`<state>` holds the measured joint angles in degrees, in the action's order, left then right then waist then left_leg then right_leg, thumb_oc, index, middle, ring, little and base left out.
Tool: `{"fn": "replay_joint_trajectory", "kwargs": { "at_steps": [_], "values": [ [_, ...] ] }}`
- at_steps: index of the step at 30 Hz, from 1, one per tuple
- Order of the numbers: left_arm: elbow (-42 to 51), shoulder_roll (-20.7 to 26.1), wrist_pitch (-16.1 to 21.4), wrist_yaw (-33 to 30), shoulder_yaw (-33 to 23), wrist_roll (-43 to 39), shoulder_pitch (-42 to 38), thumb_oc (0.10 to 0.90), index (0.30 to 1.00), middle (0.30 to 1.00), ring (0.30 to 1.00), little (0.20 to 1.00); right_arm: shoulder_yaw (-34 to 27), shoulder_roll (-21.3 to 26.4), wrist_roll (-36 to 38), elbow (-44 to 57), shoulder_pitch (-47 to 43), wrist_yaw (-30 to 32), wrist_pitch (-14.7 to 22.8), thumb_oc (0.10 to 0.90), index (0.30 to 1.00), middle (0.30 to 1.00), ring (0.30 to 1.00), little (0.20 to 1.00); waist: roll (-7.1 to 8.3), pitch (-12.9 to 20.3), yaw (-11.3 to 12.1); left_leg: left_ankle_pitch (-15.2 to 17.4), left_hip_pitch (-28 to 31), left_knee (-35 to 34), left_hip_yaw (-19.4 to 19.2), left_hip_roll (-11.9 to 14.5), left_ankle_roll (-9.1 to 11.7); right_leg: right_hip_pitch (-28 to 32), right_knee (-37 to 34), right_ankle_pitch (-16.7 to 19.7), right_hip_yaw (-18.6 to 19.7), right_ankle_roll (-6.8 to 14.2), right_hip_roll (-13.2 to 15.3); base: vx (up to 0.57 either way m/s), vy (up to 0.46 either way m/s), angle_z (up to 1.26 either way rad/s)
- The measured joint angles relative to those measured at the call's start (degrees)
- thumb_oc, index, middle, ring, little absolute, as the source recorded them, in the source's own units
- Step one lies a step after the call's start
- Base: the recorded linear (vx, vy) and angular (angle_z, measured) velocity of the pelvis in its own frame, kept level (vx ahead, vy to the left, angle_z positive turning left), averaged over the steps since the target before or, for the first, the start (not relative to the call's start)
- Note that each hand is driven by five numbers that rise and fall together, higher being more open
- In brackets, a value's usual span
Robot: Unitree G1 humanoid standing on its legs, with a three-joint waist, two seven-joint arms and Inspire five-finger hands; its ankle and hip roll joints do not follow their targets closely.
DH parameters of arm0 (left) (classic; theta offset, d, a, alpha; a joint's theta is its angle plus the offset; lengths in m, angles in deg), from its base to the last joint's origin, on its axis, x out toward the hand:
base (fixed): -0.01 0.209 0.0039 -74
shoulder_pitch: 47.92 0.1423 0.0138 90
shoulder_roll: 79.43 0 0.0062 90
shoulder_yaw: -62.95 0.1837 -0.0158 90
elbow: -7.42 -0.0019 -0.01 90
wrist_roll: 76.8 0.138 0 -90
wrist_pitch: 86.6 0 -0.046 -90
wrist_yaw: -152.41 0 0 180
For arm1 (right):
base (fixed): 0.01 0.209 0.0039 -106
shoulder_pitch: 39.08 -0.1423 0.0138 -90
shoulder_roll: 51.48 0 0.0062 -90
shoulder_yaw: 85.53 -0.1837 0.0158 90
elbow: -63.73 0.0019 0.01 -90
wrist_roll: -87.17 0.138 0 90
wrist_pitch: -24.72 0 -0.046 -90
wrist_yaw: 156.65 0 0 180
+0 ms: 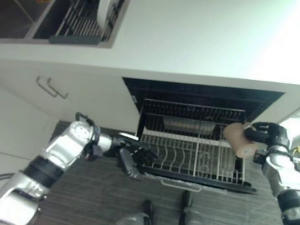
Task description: Place the dishes in the dishwasher.
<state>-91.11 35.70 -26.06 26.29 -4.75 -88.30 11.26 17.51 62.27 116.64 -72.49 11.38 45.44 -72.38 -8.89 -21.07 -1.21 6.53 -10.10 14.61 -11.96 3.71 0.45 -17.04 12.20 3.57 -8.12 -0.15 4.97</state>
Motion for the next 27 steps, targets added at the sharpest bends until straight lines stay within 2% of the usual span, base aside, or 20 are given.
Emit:
{"fn": "replay_joint_trajectory", "kwargs": {
  "at_steps": [2,5,6,7,12,18,20,23,25,27],
  "values": [
    [-1.41,0.24,1.47,-1.26,1.06,-2.82,-0.71,0.800,0.900,0.900,0.900,0.900,0.93,-0.30,0.94,-2.52,-1.92,2.22,0.79,0.400,0.300,0.300,0.300,0.300,-0.37,-0.02,1.24,-0.03,-0.72,0.05,0.37,-0.09,-0.03,-0.57,0.24,-0.15,-0.32,0.11,0.14,-0.04,-0.027,0.11],
    [-3.24,0.25,2.99,-2.54,2.30,-6.23,-1.83,0.800,0.900,0.900,0.900,0.900,2.01,-0.59,1.23,-6.23,-4.64,5.78,0.95,0.400,0.300,0.300,0.300,0.300,-1.10,-0.32,1.69,-0.39,-1.21,-0.26,1.32,-0.28,0.03,-0.75,0.25,-0.27,-1.15,0.05,0.34,-0.02,-0.006,0.15],
    [-3.26,0.28,3.62,-3.45,2.33,-7.42,-1.41,0.800,0.900,0.900,0.900,0.900,2.01,-0.66,1.23,-6.32,-5.38,7.61,1.08,0.496,0.444,0.444,0.444,0.444,-1.45,-0.50,2.09,-0.51,-1.28,-0.62,1.38,-0.45,0.00,-0.95,0.26,-0.36,-1.26,0.10,0.47,-0.03,0.006,0.05],
    [-3.27,0.43,3.74,-3.69,2.34,-8.27,-1.34,0.800,0.900,0.900,0.900,0.900,2.07,-0.67,1.17,-6.50,-5.65,7.93,1.11,0.800,0.900,0.900,0.900,0.900,-1.46,-0.50,2.14,-0.59,-1.50,-0.75,1.39,-0.52,-0.03,-1.21,0.29,-0.36,-1.27,0.11,0.55,-0.03,0.013,0.03],
    [-3.58,0.51,5.29,-6.24,3.02,-10.73,-1.54,0.800,0.900,0.900,0.900,0.900,3.73,-0.67,0.95,-9.64,-7.74,8.35,1.00,0.800,0.900,0.900,0.900,0.900,-1.33,-1.66,2.31,-0.96,-2.81,-0.95,1.50,-0.89,-0.17,-2.74,0.83,-0.35,-1.37,0.12,0.95,-0.01,0.000,0.01],
    [-2.64,1.44,6.11,-7.33,1.60,-11.08,-0.44,0.800,0.900,0.900,0.900,0.900,5.45,1.42,1.07,-9.63,-7.88,1.56,-4.21,0.800,0.900,0.900,0.900,0.900,1.09,-3.32,2.14,-1.06,-2.89,-0.87,1.91,-0.84,-0.11,-2.60,0.83,-0.36,-1.76,0.11,0.96,0.00,-0.025,0.03],
    [-0.13,3.84,6.10,-7.43,-0.43,-12.71,1.67,0.800,0.900,0.900,0.900,0.900,6.50,3.57,2.35,-4.23,-6.09,-3.74,-7.67,0.800,0.900,0.900,0.900,0.900,2.16,-4.00,1.44,-1.05,-2.92,-0.85,1.98,-0.81,-0.11,-2.57,0.79,-0.36,-1.84,0.10,0.91,0.00,0.000,0.00],
    [0.30,3.95,5.73,-7.43,-1.54,-12.87,2.30,0.800,0.900,0.900,0.900,0.900,6.60,6.03,3.49,-0.31,-5.07,-9.14,-10.96,0.800,0.900,0.900,0.900,0.900,2.95,-4.48,1.02,-1.03,-2.85,-0.76,1.97,-0.81,-0.13,-2.44,0.79,-0.35,-1.79,0.10,0.88,0.00,0.000,0.00],
    [1.31,4.28,5.58,-7.45,-3.39,-12.88,3.85,0.800,0.900,0.900,0.900,0.900,6.33,8.14,5.07,5.81,-2.19,-13.02,-12.07,0.800,0.900,0.900,0.900,0.900,3.63,-4.81,0.92,-0.98,-2.75,-0.57,2.03,-0.72,-0.17,-2.25,0.79,-0.35,-1.77,0.09,0.77,0.00,0.000,0.00],
    [2.43,5.08,4.76,-7.85,-4.26,-12.92,4.78,0.800,0.900,0.900,0.900,0.900,3.73,8.22,5.95,12.82,2.27,-16.11,-12.57,0.800,0.900,0.900,0.900,0.900,4.47,-5.19,-0.16,-0.81,-2.68,-0.05,2.18,-0.64,-0.23,-1.87,0.81,-0.33,-1.79,0.06,0.70,0.00,0.000,0.00]
  ]
}}
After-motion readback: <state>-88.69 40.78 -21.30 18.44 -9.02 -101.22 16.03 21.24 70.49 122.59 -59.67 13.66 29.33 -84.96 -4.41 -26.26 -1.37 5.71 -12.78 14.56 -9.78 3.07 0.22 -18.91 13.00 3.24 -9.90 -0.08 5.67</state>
